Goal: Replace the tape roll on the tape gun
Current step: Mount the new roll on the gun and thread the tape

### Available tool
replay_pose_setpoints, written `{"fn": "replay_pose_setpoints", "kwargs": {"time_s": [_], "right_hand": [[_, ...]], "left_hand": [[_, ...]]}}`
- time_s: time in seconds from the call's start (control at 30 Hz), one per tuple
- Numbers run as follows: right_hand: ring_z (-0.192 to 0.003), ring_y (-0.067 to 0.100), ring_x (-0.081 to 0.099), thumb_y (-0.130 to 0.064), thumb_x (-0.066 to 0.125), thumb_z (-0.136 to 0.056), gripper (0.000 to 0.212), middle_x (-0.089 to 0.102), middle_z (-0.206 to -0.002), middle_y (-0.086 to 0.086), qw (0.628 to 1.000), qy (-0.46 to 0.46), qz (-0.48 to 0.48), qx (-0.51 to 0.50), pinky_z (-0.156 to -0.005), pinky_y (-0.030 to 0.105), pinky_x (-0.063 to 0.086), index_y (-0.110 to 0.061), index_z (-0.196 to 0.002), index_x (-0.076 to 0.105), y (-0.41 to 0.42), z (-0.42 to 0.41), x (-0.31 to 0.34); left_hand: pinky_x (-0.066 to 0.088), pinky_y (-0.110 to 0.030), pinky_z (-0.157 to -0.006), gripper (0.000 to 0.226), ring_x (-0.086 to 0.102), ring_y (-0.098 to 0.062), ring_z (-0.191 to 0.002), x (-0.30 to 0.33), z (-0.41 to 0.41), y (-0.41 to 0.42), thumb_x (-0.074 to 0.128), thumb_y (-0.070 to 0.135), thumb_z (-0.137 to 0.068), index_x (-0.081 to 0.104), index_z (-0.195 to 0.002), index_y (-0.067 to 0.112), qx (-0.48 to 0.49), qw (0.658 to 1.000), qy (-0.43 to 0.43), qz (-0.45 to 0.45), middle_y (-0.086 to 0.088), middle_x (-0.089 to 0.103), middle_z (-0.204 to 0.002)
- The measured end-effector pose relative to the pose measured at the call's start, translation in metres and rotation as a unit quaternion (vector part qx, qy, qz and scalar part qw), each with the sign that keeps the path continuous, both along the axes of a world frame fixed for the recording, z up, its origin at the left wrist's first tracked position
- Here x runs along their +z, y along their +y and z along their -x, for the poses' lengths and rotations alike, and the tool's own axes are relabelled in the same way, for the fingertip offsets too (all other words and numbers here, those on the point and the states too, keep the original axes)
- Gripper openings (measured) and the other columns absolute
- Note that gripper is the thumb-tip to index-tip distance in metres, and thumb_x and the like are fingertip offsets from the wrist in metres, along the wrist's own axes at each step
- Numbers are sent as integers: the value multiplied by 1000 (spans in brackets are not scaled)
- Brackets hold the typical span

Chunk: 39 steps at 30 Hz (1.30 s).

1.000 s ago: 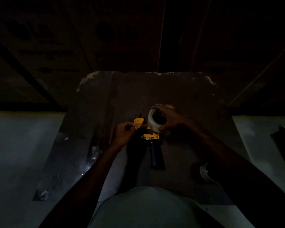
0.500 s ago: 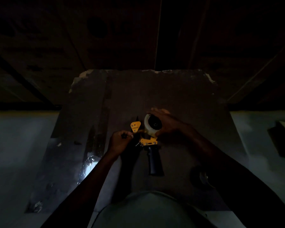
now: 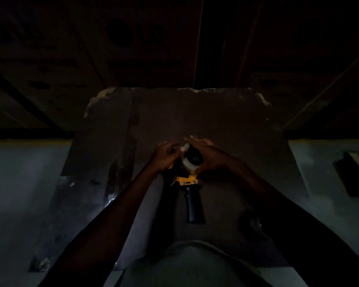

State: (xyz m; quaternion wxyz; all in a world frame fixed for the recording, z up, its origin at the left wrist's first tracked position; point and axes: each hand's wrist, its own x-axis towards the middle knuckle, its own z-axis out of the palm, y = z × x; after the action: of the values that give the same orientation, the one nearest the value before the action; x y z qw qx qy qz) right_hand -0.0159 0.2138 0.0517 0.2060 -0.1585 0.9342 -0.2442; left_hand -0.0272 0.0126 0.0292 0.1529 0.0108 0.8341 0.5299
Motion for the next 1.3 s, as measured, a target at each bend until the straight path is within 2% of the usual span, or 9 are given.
{"fn": "replay_pose_setpoints", "kwargs": {"time_s": [0.17,0.23,0.37,0.53,0.73,0.97,1.13,1.23,1.3], "right_hand": [[-152,23,2,-42,86,-65,118,2,-166,4,998,-26,49,-25,-122,42,16,-40,-154,8,16,1,-17],[-150,16,14,-43,84,-70,111,15,-164,4,987,-42,127,-91,-120,34,22,-33,-155,14,22,-6,-18],[-124,10,49,-24,72,-87,79,47,-143,1,885,-142,321,-305,-96,24,44,-13,-152,28,27,-17,-24],[-119,22,62,-42,62,-91,33,71,-119,1,825,-229,349,-381,-96,43,47,-23,-117,68,33,-22,-47],[-106,11,66,-40,62,-92,29,74,-109,-2,788,-273,383,-399,-85,35,53,-18,-108,71,29,-23,-44],[-109,16,66,-41,59,-93,38,71,-117,5,753,-285,423,-417,-92,44,55,-14,-119,65,26,-18,-44],[-112,17,66,-45,58,-93,40,70,-121,3,734,-284,442,-431,-93,46,55,-18,-123,65,23,-13,-52],[-112,17,65,-45,59,-92,44,70,-121,4,733,-278,434,-444,-95,44,54,-16,-125,64,20,-9,-52],[-111,15,66,-47,61,-90,42,72,-119,2,739,-279,428,-440,-98,44,51,-18,-120,67,20,-8,-55]], "left_hand": [[46,-8,-55,27,63,8,-63,1,-1,8,57,16,-93,62,-115,2,-35,992,-109,-62,-2,67,-92],[43,-6,-52,26,59,11,-57,-4,2,3,57,20,-93,64,-114,6,-51,990,-114,-70,3,65,-85],[41,-18,-54,21,55,-4,-63,-9,8,-4,58,34,-92,70,-100,19,-65,987,-140,-55,7,66,-74],[43,-13,-56,25,58,3,-62,-10,10,-4,56,37,-92,70,-102,18,-66,982,-168,-53,15,68,-66],[40,-11,-50,21,54,10,-50,-14,11,-2,48,30,-97,65,-99,18,-71,977,-191,-60,21,63,-52],[39,-12,-48,27,54,7,-45,-24,17,6,46,30,-98,64,-82,18,-61,980,-180,-59,15,62,-47],[49,-23,-65,28,65,-7,-69,-33,19,11,54,39,-93,71,-81,20,-27,982,-169,-74,2,71,-78],[47,-26,-67,34,61,-7,-64,-40,20,10,52,40,-94,68,-69,23,-20,986,-157,-54,6,66,-68],[48,-16,-61,33,61,2,-60,-39,20,11,50,35,-96,67,-71,22,-21,987,-146,-57,11,65,-64]]}}
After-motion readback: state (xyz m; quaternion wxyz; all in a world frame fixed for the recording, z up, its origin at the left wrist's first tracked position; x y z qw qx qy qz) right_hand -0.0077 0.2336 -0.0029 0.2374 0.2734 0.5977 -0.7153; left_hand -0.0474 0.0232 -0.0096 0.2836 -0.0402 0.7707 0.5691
